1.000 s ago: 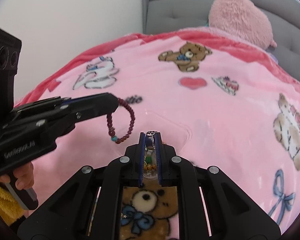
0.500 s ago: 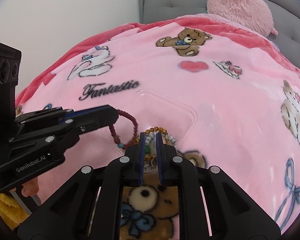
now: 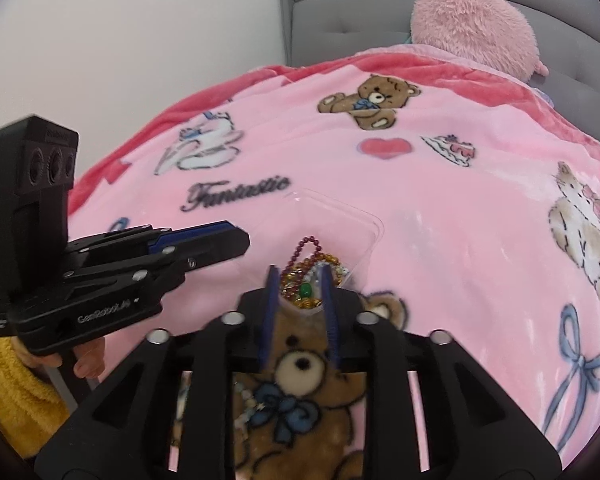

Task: Organize jewelry
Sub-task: 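Open both tools over the clear box to drop the bracelet and ring, then lower the left tool and grasp the small gold ring charm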

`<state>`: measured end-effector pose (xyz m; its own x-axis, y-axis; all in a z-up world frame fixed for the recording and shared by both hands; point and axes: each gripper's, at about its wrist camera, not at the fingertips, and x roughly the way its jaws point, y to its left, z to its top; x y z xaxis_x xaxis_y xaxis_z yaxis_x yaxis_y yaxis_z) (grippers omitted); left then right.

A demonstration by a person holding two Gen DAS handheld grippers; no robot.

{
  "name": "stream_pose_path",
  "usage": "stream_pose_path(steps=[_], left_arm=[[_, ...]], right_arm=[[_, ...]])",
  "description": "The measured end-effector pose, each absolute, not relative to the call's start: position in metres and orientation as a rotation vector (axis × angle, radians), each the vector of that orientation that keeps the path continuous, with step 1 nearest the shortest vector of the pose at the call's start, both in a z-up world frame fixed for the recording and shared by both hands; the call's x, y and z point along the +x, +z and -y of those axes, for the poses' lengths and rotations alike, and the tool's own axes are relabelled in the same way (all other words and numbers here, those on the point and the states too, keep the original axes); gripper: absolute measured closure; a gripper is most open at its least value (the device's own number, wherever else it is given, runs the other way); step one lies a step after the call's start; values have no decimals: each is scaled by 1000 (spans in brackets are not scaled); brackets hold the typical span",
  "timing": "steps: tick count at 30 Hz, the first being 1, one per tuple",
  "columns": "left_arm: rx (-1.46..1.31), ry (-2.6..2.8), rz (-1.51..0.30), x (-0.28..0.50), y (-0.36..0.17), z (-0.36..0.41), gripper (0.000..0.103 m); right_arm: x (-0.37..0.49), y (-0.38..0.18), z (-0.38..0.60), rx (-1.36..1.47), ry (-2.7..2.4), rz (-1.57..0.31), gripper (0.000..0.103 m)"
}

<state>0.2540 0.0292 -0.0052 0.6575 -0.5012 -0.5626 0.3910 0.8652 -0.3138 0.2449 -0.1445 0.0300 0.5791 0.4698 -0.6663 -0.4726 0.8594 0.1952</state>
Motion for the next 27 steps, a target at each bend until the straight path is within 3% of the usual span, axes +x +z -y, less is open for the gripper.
stream_pose_path(steps=[10,12,14,17,27], left_arm=[[11,-533,-797,188,-10,-47,69],[22,-539,-821,172,-13,-55,65],[16,-540,-839,162,-16,-61,53],[42,-534,-849,147,-20,-66,53],[109,-545,-898,124,-47,-62,48]], right_arm=[[200,28,135,-115,609,-814,77],[195,26,132,-125,608,-820,77],[189,24,129,-132,615,-825,76],[180,22,124,-143,624,-828,68],[169,-13,100,-242,578,-888,65]])
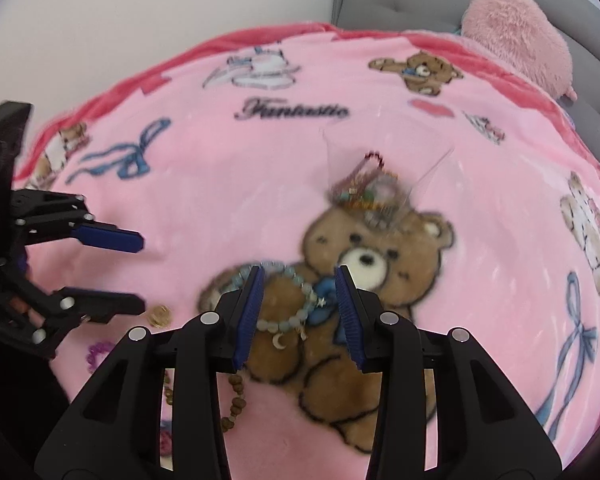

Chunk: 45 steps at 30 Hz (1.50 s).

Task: Organize jewelry
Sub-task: 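Lower the left tool and grasp the small gold ring charm, then carry the gold charm in the left tool while the right tool carries the light blue bracelet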

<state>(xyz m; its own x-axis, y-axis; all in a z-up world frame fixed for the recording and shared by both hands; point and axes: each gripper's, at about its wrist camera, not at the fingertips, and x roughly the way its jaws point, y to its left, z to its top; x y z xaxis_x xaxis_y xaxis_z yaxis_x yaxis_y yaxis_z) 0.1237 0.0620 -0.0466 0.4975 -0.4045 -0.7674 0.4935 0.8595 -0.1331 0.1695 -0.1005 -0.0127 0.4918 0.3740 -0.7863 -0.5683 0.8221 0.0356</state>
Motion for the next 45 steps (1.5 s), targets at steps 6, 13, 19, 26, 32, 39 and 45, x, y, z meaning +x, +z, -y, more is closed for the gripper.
stream_pose_path(steps=[6,13,19,26,32,39,45], left_arm=[[145,-557,-950,122,-64,-57,48],[140,-587,-980,121,-72,-56,48],[140,-586,-997,125,-78,-56,57],[143,-562,-1001,129,-80,-59,73],[164,-553,-991,128,-80,-58,84],[168,-557,-967,125,-77,-57,87],[155,-562,-936,121,-69,-59,87]], right_arm=[[180,-36,93,-249,548,-941,60],[188,-53,89,-233,539,-999,60],[190,-58,89,-219,534,-1003,60],[188,-61,86,-240,532,-994,64],[184,-61,88,-264,512,-965,84],[180,-57,93,-237,503,-945,91],[173,-41,96,-204,536,-900,92]])
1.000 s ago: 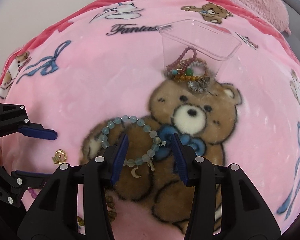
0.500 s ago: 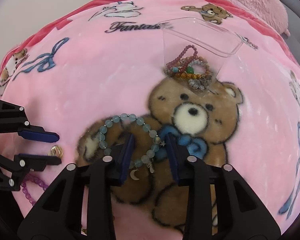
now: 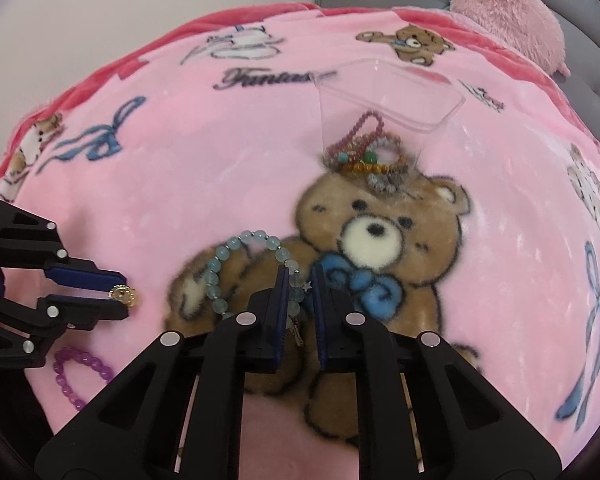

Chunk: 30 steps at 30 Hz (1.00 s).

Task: Organize jewelry
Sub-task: 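Carry the gold charm in the left tool while the right tool carries the light blue bracelet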

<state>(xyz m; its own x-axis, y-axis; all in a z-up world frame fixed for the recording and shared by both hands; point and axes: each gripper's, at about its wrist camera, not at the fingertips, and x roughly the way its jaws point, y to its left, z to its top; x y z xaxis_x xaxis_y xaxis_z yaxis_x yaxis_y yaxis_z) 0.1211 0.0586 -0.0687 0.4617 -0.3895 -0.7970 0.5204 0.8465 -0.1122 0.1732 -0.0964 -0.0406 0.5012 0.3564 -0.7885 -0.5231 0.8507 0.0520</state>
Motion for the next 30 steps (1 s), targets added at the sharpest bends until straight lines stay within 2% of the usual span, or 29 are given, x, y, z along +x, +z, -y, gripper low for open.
stream_pose_path(steps=[18,30], left_arm=[[61,-556,-790,136,-13,-56,87],[14,-551,-652,202,39,-35,87]], right_arm=[[175,50,111,-191,575,-695,92],[217,97,124,-172,532,-586,92]])
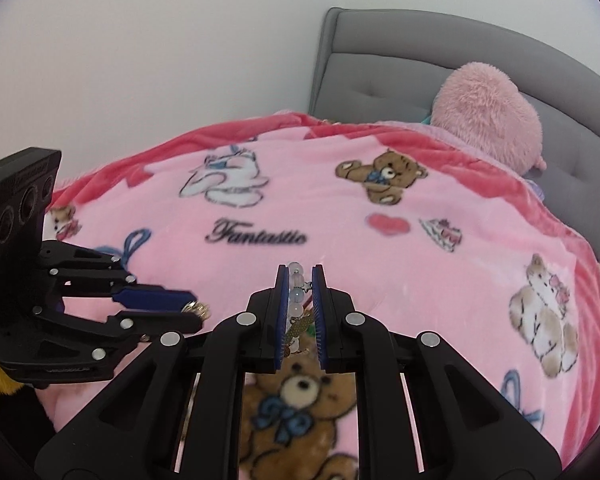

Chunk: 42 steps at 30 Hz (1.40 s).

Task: Organize jewelry
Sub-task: 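Carry the gold charm in the left tool while the right tool carries the light blue bracelet, then open both tools over the clear box to drop the charm and bracelet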

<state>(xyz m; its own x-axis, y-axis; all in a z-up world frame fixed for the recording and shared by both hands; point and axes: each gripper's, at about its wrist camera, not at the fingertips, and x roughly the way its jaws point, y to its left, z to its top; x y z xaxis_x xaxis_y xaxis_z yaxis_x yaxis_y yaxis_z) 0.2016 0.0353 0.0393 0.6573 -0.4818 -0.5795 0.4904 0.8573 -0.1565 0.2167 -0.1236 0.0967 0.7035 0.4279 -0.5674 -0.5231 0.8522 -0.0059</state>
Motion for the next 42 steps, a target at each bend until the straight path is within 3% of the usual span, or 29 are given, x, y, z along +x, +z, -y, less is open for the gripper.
stream_pose_path(steps=[14,42], left_arm=[[-34,-499,-701,282,15,-19,87],[-46,-468,-769,295,-26,-13,86]], right_arm=[[273,59,136,-83,499,-659,92],[271,10,146,-60,495,-747,90]])
